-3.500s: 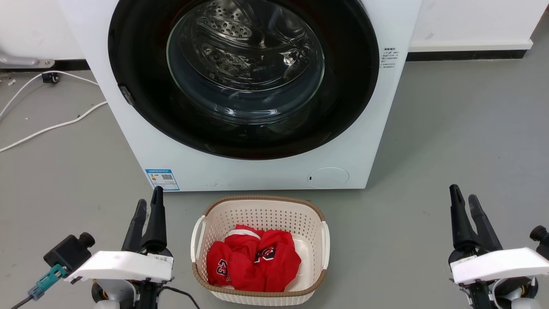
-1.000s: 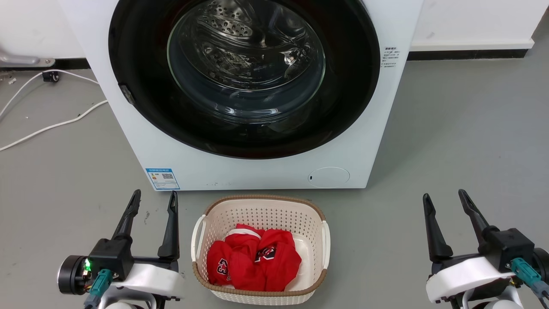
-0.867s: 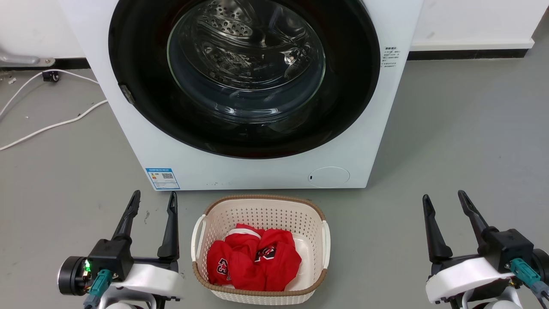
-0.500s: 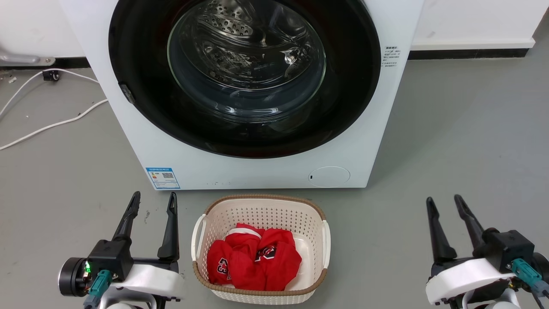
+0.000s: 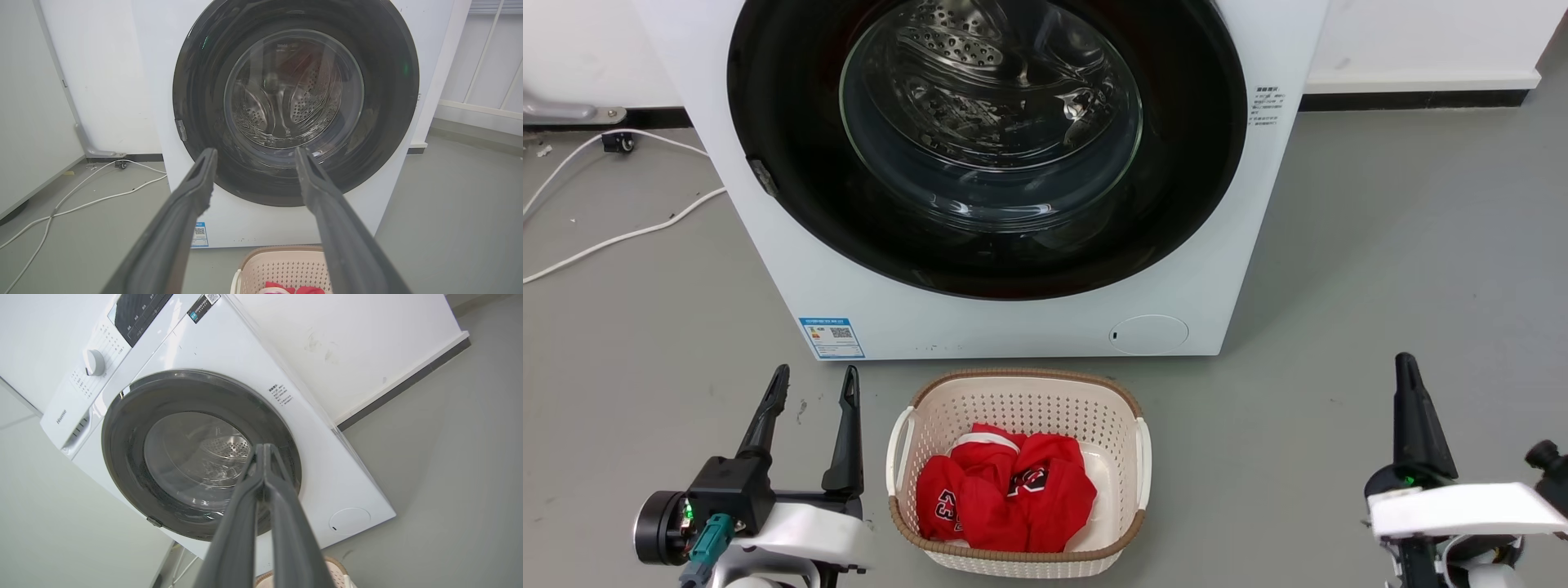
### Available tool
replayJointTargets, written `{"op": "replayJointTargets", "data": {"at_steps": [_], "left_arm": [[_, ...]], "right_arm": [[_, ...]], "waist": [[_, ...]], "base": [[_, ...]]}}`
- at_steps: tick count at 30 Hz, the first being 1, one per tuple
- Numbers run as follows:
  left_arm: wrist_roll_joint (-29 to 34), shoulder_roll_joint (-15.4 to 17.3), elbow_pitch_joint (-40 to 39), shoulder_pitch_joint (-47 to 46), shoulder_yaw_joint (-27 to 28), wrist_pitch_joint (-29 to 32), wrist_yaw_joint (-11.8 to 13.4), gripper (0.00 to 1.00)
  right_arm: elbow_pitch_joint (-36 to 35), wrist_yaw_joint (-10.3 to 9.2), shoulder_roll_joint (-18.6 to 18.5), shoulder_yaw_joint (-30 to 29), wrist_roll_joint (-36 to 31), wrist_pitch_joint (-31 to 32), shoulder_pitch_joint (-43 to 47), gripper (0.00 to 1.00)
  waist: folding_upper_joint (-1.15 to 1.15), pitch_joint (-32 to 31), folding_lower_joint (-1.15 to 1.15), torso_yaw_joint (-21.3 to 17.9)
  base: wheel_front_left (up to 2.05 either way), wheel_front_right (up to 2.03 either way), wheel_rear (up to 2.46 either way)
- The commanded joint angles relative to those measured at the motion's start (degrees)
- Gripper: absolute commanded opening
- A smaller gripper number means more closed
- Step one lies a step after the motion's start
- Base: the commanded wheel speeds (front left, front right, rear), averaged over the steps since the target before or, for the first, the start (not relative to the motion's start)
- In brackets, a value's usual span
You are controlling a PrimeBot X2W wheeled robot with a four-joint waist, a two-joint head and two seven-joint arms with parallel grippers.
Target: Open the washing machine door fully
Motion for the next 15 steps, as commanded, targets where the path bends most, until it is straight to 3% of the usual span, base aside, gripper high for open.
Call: {"op": "replayJointTargets", "data": {"at_steps": [1, 6, 15], "left_arm": [[-0.14, -0.04, 0.04, 0.36, 0.23, -0.14, -0.06, 1.0], [-0.26, -0.06, -0.42, -0.22, 0.49, -0.14, -0.11, 1.0], [-0.35, 0.59, -1.78, -3.41, 0.98, -0.14, -0.16, 1.0]], "right_arm": [[0.41, -0.02, 0.08, 0.05, 4.15, -0.48, -0.97, 0.0], [1.9, -0.01, 0.07, -0.91, 23.64, -0.78, -4.37, 0.0], [6.66, -0.01, -0.18, -6.19, 43.65, 2.32, -17.78, 0.0]], "waist": [[0.0, 0.05, 0.0, -0.05], [0.0, 0.88, 0.0, -0.29], [0.0, 5.65, 0.0, -0.16]], "base": [[0.0, 0.0, 0.0], [0.0, 0.0, 0.0], [0.0, 0.0, 0.0]]}}
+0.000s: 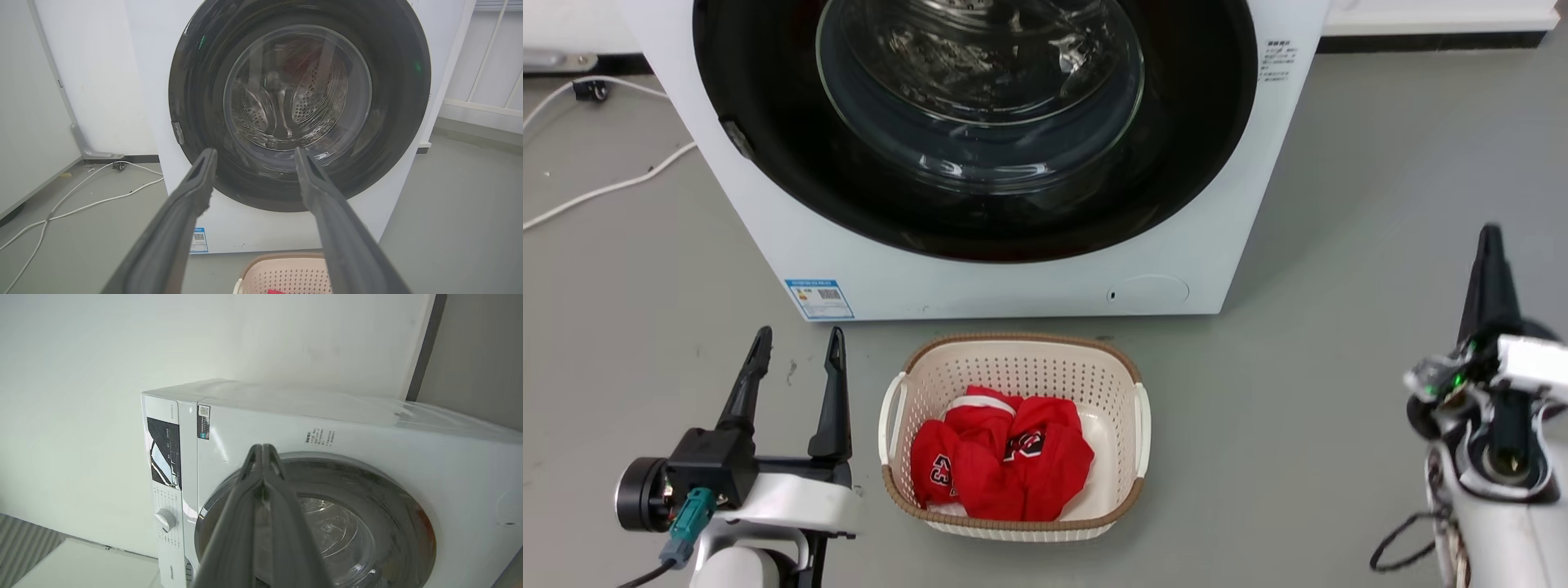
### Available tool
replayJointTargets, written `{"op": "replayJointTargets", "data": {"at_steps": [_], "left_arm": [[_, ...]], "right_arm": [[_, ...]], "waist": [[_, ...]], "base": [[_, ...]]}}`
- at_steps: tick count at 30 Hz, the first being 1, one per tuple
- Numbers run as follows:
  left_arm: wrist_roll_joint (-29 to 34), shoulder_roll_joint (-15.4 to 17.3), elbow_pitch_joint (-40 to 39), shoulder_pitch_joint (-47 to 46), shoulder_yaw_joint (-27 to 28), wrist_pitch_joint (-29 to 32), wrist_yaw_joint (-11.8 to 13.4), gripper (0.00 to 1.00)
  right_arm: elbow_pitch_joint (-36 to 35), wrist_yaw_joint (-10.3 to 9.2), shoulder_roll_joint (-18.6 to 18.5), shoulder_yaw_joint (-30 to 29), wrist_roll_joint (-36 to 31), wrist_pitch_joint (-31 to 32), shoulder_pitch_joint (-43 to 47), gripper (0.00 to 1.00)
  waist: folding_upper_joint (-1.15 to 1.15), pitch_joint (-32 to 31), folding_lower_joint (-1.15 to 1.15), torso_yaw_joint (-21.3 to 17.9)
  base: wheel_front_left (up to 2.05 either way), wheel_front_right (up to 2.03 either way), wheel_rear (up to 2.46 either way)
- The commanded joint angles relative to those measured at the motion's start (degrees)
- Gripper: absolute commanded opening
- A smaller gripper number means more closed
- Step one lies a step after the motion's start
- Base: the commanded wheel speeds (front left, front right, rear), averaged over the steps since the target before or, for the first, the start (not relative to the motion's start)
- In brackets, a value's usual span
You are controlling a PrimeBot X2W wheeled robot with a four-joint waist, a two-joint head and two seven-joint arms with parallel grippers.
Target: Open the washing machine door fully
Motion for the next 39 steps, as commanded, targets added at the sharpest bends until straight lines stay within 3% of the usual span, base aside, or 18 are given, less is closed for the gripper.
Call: {"op": "replayJointTargets", "data": {"at_steps": [1, 6, 11, 19, 28, 39], "left_arm": [[-0.32, 0.27, -0.31, -1.02, 0.04, -0.14, -0.09, 1.0], [-0.6, 0.45, -0.9, -3.0, -0.14, -0.14, -0.12, 1.0], [-1.03, 0.63, -1.25, -4.3, -0.62, -0.14, -0.15, 1.0], [-1.91, 1.45, -2.28, -6.25, -1.73, -0.14, -0.16, 1.0], [-2.62, 2.3, -3.32, -8.79, -2.22, -0.14, -0.16, 1.0], [-3.43, 2.78, -4.19, -11.37, -3.41, -0.14, -0.1, 1.0]], "right_arm": [[1.27, 0.0, -0.73, -0.74, 0.94, 0.96, -2.58, 0.0], [7.94, 0.0, -3.31, -1.99, 4.8, 5.67, -12.76, 0.0], [15.26, 0.01, -7.17, -0.45, 4.58, 10.1, -21.68, 0.0], [30.89, 0.0, -12.43, 6.06, -0.43, 20.48, -41.26, 0.0], [46.33, 0.0, -10.28, 13.29, -6.99, 32.19, -60.1, 0.0], [57.07, 0.0, -9.25, 16.89, -12.49, 36.36, -71.26, 0.0]], "waist": [[0.0, 1.47, 0.0, 0.32], [0.0, 4.37, 0.0, 1.1], [0.0, 6.31, 0.0, 1.78], [0.0, 9.91, 0.0, 2.8], [0.0, 14.29, 0.0, 2.82], [0.0, 18.32, 0.0, 3.94]], "base": [[0.0, 0.0, 0.0], [0.0, 0.0, 0.0], [0.0, 0.0, 0.0], [0.0, 0.0, 0.0], [0.0, 0.0, 0.0], [0.0, 0.0, 0.0]]}}
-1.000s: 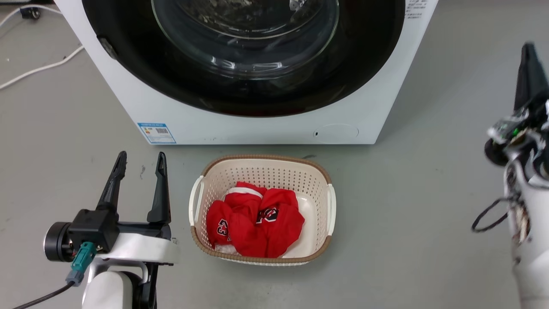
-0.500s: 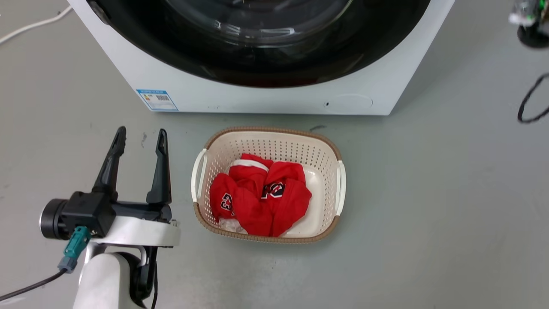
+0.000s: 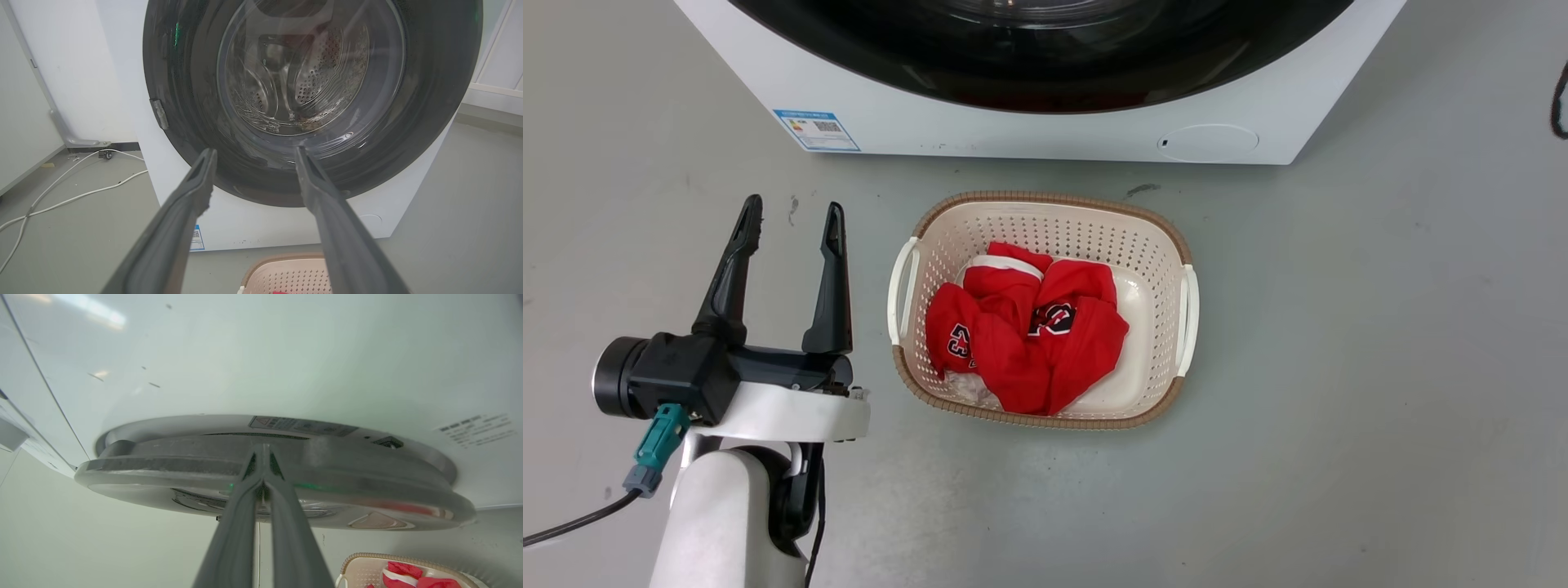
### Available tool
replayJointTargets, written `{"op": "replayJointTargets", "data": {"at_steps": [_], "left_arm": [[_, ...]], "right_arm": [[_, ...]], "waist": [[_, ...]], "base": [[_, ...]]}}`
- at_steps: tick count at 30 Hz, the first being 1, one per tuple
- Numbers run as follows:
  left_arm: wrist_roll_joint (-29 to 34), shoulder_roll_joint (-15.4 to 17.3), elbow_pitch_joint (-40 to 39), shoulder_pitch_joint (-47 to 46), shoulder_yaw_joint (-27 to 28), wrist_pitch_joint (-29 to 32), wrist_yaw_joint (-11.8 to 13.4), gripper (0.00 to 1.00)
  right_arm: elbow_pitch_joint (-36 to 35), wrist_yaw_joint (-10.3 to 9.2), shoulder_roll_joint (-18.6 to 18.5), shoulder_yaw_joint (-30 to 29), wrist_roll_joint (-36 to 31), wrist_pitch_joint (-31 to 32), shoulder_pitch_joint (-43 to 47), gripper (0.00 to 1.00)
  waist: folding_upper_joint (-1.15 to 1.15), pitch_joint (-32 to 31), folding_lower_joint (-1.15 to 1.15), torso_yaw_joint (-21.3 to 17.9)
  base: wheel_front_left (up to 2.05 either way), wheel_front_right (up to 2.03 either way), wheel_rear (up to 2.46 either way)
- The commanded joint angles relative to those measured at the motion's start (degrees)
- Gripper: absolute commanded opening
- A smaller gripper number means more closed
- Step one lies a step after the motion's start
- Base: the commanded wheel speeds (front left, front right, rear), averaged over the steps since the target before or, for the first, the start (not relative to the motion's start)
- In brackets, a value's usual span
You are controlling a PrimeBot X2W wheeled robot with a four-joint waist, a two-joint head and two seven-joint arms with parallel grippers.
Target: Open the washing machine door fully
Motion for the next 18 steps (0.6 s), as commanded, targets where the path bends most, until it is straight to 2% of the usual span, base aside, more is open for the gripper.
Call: {"op": "replayJointTargets", "data": {"at_steps": [1, 6, 18], "left_arm": [[-0.36, 0.1, -0.14, -0.88, -0.09, -0.14, 0.02, 1.0], [-0.45, 0.25, 0.09, -1.11, -0.43, -0.14, 0.02, 1.0], [-0.58, 0.37, 0.94, -0.95, -1.46, -0.14, 0.02, 1.0]], "right_arm": [[0.43, 0.0, 0.28, 0.28, -0.3, 0.28, -0.61, 0.0], [1.79, 0.0, 0.96, 0.33, -1.03, 1.78, -2.21, 0.0], [2.38, 0.01, 1.57, -0.31, -0.84, 10.91, -2.11, 0.0]], "waist": [[0.0, 0.26, -0.01, 0.14], [0.0, 1.07, -0.01, 0.3], [0.0, 0.21, -0.01, 0.88]], "base": [[0.0, 0.0, 0.0], [0.0, 0.0, 0.0], [0.0, 0.0, 0.0]]}}
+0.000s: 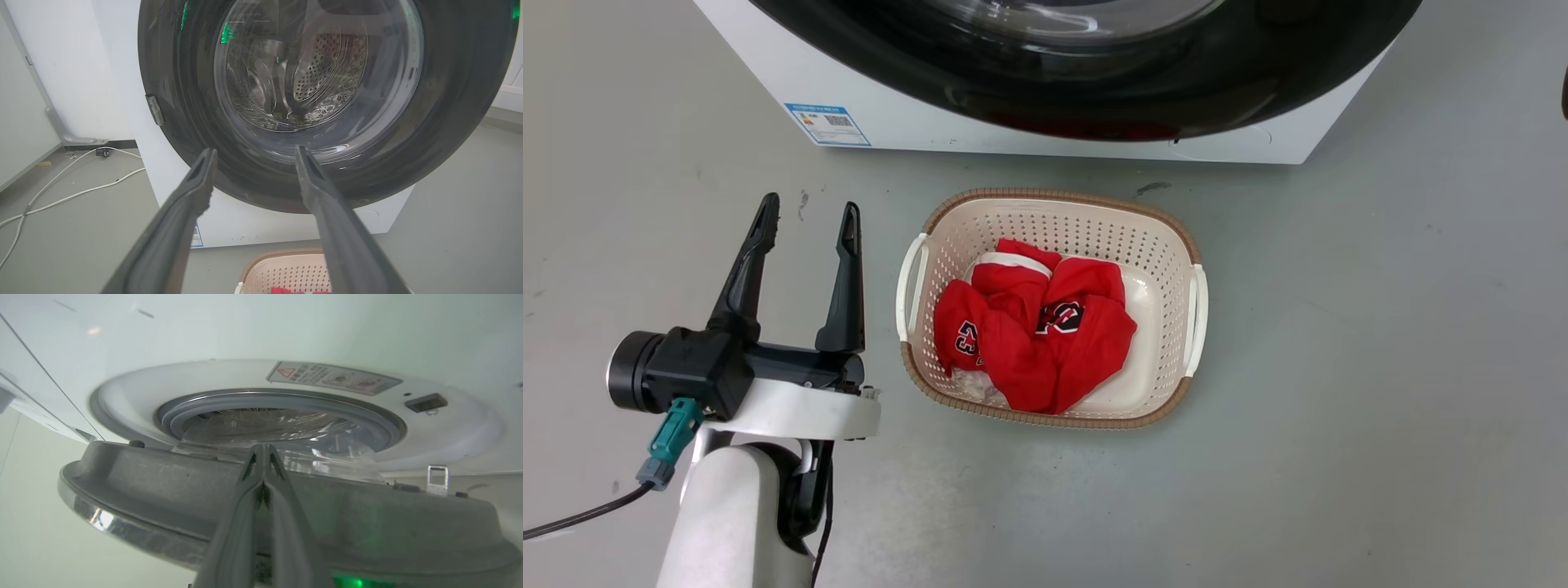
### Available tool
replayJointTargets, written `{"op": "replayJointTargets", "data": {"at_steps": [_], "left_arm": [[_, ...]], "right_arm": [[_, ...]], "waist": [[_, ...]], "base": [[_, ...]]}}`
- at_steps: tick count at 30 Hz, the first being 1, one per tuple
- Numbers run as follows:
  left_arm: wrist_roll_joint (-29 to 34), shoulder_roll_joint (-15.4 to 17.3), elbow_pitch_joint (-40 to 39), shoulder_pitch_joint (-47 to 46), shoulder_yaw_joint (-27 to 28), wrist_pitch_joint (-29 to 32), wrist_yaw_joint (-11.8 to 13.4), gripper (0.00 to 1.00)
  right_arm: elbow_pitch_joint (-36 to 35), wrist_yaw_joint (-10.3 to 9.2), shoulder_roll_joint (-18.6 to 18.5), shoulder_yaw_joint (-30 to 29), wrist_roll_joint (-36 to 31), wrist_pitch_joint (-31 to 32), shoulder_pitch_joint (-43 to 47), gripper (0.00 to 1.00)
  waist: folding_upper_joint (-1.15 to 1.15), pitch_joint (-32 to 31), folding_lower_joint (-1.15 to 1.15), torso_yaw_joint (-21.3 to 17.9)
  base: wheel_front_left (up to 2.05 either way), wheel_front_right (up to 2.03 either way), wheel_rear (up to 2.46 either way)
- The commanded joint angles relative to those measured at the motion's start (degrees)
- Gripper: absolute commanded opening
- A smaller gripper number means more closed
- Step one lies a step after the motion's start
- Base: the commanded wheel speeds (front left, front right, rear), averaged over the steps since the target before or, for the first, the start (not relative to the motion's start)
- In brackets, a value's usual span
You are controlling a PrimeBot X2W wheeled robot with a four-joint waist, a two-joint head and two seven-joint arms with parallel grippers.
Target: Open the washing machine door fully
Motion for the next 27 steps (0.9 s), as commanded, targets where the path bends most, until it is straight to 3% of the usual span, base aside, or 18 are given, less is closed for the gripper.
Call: {"op": "replayJointTargets", "data": {"at_steps": [1, 14, 27], "left_arm": [[-0.14, 0.05, 0.18, -0.13, 0.19, -0.14, 0.02, 1.0], [0.58, -0.43, 2.15, 2.5, 0.13, -0.14, 0.02, 1.0], [0.99, -1.26, 4.03, 7.31, -0.82, -0.14, 0.02, 1.0]], "right_arm": [[0.25, 0.02, 0.99, 0.33, -0.29, 2.15, 1.12, 0.0], [-2.96, 0.02, 4.39, 3.21, -0.5, 15.93, 7.75, 0.0], [-17.57, 0.01, 7.45, 5.44, 2.91, 28.1, 24.24, 0.0]], "waist": [[0.0, -0.43, 0.0, -0.21], [0.0, -6.69, 0.0, -1.89], [0.0, -14.64, 0.0, -1.8]], "base": [[0.0, 0.0, 0.0], [0.0, 0.0, 0.0], [0.0, 0.0, 0.0]]}}
